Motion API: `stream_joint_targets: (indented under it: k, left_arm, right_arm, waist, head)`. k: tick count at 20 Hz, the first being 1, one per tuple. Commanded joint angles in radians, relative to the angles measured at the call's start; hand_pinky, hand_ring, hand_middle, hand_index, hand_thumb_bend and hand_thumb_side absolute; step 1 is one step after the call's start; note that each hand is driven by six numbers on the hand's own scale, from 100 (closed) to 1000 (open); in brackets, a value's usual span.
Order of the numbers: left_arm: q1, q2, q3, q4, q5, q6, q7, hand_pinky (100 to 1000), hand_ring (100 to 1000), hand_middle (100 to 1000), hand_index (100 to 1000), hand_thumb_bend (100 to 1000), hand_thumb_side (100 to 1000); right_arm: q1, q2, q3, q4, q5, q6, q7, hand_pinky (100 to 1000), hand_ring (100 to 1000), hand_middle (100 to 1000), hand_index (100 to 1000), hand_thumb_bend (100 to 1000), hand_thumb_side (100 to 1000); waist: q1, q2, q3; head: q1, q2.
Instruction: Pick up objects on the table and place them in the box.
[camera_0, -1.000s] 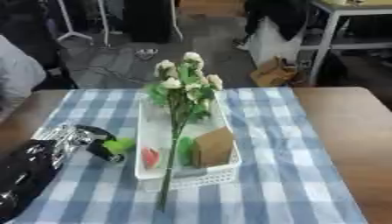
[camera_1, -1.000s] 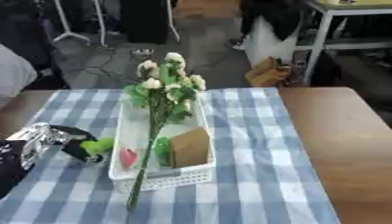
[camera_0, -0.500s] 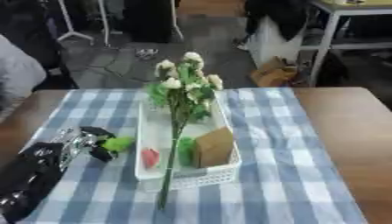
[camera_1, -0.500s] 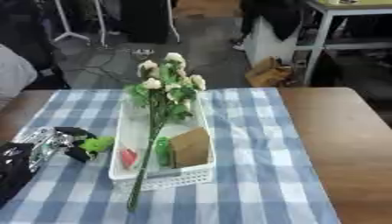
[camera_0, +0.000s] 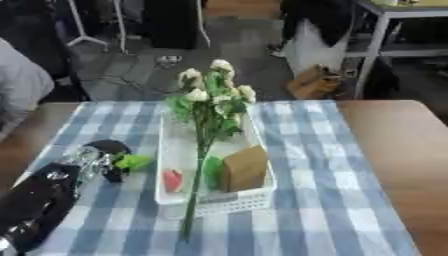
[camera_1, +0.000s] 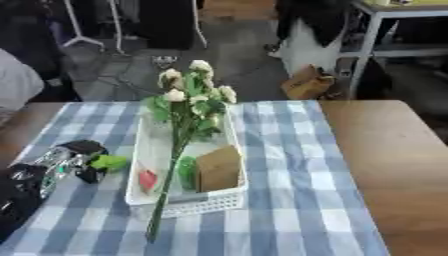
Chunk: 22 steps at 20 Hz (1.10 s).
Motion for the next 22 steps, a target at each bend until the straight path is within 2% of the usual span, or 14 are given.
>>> stream_joint_targets:
  k: [1,4,10,16,22]
  left_arm:
    - [-0.023,0.018,0.016,0.015,-0.011,-0.006,0.018,100,248,304,548,100,219]
    - [-0.029,0.017,0.021,0.020,0.001,-0.014,0.031,100,168,218,505,100,229]
    - [-0.054,0.034,0.019,-0.003,0.031,-0.036,0.002,100,102,182,492,100,222]
    - [-0.095,0.075,0.007,-0.082,0.082,-0.056,-0.089,100,100,177,492,100,196]
    - [-0.137,0.112,0.005,-0.184,0.141,-0.049,-0.178,100,100,170,488,100,197]
  right_arm:
    - [-0.012,-0.008,0.001,-0.015,-0.011,0.000,0.006,613,590,550,536,100,629]
    - [-0.011,-0.007,0.001,-0.015,-0.011,0.001,0.007,614,590,550,536,100,627]
    - [-0.010,-0.008,0.002,-0.015,-0.012,0.007,0.010,615,591,551,537,100,624]
    - [-0.011,-0.009,0.002,-0.015,-0.013,0.011,0.011,615,592,551,537,100,624]
    - [-0.011,-0.010,0.003,-0.015,-0.012,0.013,0.009,615,592,551,537,100,624]
  waist:
    - [0.002,-0.020,0.001]
    - [0.002,-0.021,0.000]
    - [0.004,-0.024,0.000]
    - [0.007,-0.028,-0.002]
    - [0.010,-0.031,-0.003]
  head:
    - [0.002,-0.003]
    - [0.002,-0.004]
    - [-0.003,-0.003]
    - [-0.004,-0.003]
    - [-0.007,-0.007]
